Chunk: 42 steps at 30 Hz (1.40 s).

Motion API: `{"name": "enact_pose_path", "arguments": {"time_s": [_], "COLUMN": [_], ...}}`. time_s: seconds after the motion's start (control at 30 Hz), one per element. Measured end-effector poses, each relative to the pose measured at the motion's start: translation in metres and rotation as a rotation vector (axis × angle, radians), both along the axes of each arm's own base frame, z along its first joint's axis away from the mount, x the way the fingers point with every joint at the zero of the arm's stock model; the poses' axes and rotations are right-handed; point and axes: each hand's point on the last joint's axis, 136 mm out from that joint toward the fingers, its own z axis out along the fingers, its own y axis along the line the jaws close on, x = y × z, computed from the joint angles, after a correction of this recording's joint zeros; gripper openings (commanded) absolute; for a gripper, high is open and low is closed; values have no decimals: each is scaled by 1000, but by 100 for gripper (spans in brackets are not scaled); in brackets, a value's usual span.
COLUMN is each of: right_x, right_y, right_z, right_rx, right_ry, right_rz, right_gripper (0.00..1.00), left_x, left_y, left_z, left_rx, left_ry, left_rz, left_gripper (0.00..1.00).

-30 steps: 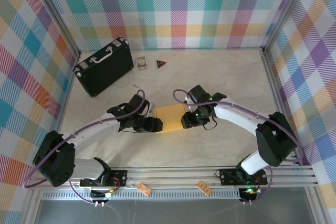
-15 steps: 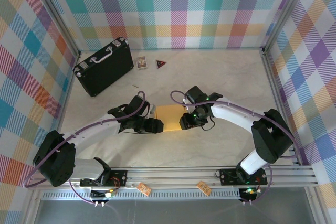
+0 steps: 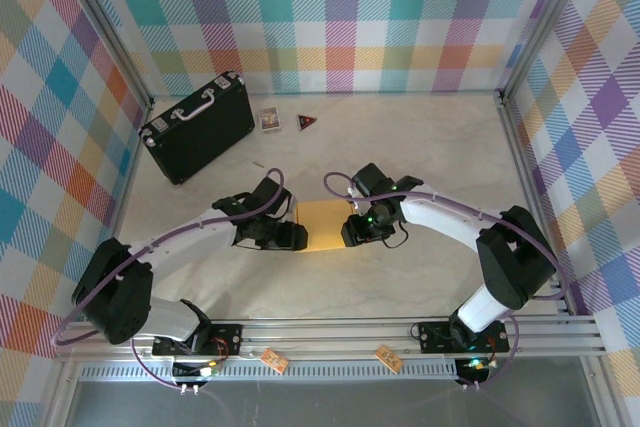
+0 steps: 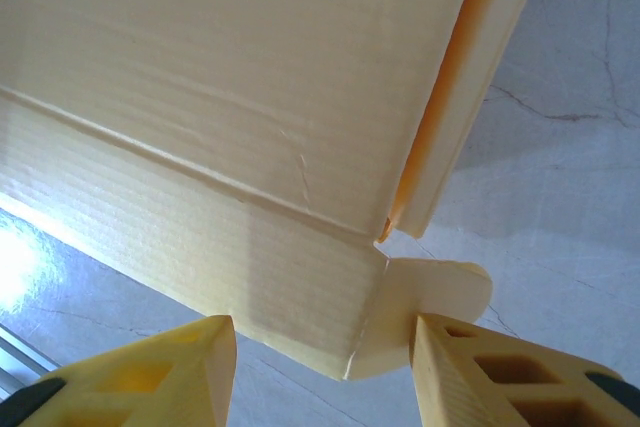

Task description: Fold the paper box

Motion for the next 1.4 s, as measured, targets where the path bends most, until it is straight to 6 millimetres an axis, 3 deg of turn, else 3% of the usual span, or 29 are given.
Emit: {"name": "enact_pose_path", "arguments": {"time_s": [0.73,0.9,1.13,1.4], "right_x": [-3,0,11,16], "right_y": [7,4,-8,-4], "right_z": [3,2,4,-2], "right_rx": [42,20,-56,-67], "right_ry": [17,2,-56,-45], "right_rz": [12,5,-14,-14], "right_gripper": [49,54,54,50], "left_x": [-2,-3,4,5], "left_y": [-31,-25,-12,-10], "left_z": [2,1,6,-12], "left_rx": [-134,-106,-29,17], "left_ry": [40,35,-13,17], "left_rz": [-52,-52,-30,-35], "left_gripper": [57,62,61,58]}}
